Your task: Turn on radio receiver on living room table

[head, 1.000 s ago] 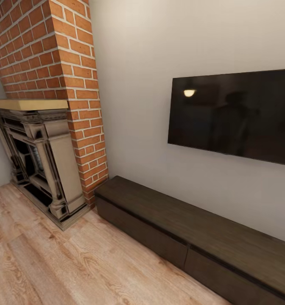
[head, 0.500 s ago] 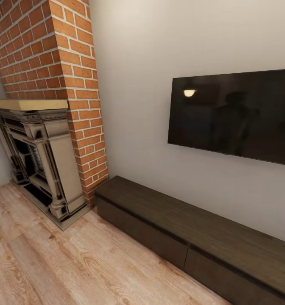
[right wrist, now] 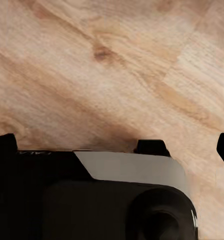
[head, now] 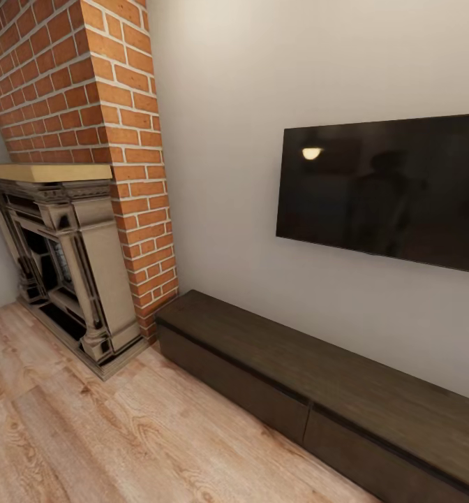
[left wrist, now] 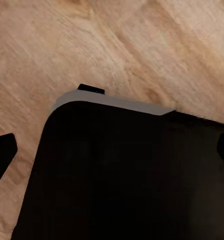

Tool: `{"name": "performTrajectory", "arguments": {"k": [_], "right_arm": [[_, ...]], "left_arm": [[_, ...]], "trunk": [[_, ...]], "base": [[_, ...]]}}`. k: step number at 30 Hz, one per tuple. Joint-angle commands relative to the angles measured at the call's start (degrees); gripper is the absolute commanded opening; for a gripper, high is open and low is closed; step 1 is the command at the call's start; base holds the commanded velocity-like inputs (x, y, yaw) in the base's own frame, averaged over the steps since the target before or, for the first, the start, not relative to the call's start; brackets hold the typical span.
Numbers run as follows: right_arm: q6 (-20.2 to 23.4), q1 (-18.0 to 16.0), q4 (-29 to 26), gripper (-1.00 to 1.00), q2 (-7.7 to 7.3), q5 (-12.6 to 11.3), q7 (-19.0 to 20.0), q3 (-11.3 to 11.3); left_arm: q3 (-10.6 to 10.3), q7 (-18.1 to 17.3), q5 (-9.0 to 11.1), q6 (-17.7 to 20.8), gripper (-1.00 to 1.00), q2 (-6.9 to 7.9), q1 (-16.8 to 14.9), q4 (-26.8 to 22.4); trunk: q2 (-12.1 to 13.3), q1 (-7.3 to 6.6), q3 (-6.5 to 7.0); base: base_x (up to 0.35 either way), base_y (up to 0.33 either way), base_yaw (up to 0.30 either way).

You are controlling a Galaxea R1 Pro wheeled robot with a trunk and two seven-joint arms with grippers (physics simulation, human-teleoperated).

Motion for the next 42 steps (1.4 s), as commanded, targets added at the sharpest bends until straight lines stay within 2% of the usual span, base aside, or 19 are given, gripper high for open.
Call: {"name": "performTrajectory", "arguments": {"k": [1, 4, 7, 10, 13, 15, 19, 22, 25, 29, 31, 35, 42], "right_arm": [[-0.18, 0.02, -2.13, 1.00, 0.00, -0.08, -0.04, -0.05], [-0.39, 0.01, -6.43, 1.00, -0.01, -0.20, -1.38, -0.14], [-0.68, 0.02, -8.43, 1.00, 0.04, -0.26, -3.66, -0.16], [-2.80, 0.02, -9.82, 1.00, 0.15, -0.28, -5.02, -0.17], [-8.35, 0.02, -10.32, 1.00, 0.23, -0.36, -5.37, -0.17], [-12.26, 0.02, -10.30, 1.00, 0.28, -0.41, -5.42, -0.14], [-17.14, 0.02, -10.27, 1.00, 0.33, -0.45, -5.42, -0.15], [-17.93, 0.02, -10.44, 1.00, 0.34, -0.39, -5.55, -0.16], [-18.26, 0.02, -10.58, 1.00, 0.34, -0.36, -6.40, -0.15], [-18.58, 0.02, -10.68, 1.00, 0.32, -0.30, -8.32, -0.10], [-18.67, 0.02, -13.57, 1.00, 0.28, -0.29, -8.90, 0.00], [-18.66, 0.02, -15.70, 1.00, 0.26, -0.37, -9.00, 0.00], [-18.59, 0.02, -16.19, 1.00, 0.15, -0.52, -8.97, -0.04]], "left_arm": [[0.04, 0.00, 0.16, -0.58, 1.00, -0.03, 0.01, -0.94], [0.15, 0.00, 0.33, -1.22, 1.00, -0.10, 0.01, -3.65], [0.48, 0.04, 0.38, -1.41, 1.00, -0.10, 0.01, -5.06], [2.43, 0.08, 0.40, -1.92, 1.00, -0.06, 0.01, -7.56], [4.50, 0.09, 0.30, -4.84, 1.00, -0.11, 0.01, -9.37], [4.97, 0.03, 0.23, -7.25, 1.00, -0.16, 0.02, -9.66], [5.42, -0.20, 0.28, -10.98, 1.00, -0.05, 0.01, -10.05], [5.48, -0.25, 0.31, -11.52, 1.00, 0.03, 0.02, -11.29], [5.54, -0.26, 0.27, -11.28, 1.00, -0.02, 0.01, -15.28], [5.50, -0.26, 0.24, -11.07, 1.00, -0.26, 0.01, -18.22], [5.43, -0.26, 0.21, -10.94, 1.00, -0.14, 0.02, -19.88], [5.51, -0.27, 0.28, -10.26, 1.00, -0.07, 0.01, -20.85], [5.47, -0.28, 0.09, -10.10, 1.00, -0.11, 0.01, -20.63]], "trunk": [[0.00, 0.00, -0.01], [0.00, 0.00, -0.01], [0.00, 0.00, -0.01], [0.00, 0.00, -0.01], [0.00, 0.00, -0.01], [0.00, 0.00, -0.01], [0.00, 0.00, -0.01], [0.00, 0.00, -0.01], [0.00, 0.00, -0.01], [0.00, 0.00, -0.01], [0.00, 0.00, -0.01], [0.00, 0.00, -0.01], [0.00, 0.00, -0.01]], "base": [[0.000, 0.000, 0.000], [0.000, 0.000, 0.000], [0.000, 0.000, 0.000], [0.000, 0.000, 0.000], [0.000, 0.000, 0.000], [0.000, 0.000, 0.000], [0.000, 0.000, 0.000], [0.000, 0.000, 0.000], [0.000, 0.000, 0.000], [0.000, 0.000, 0.000], [0.000, 0.000, 0.000], [0.000, 0.000, 0.000], [0.000, 0.000, 0.000]]}}
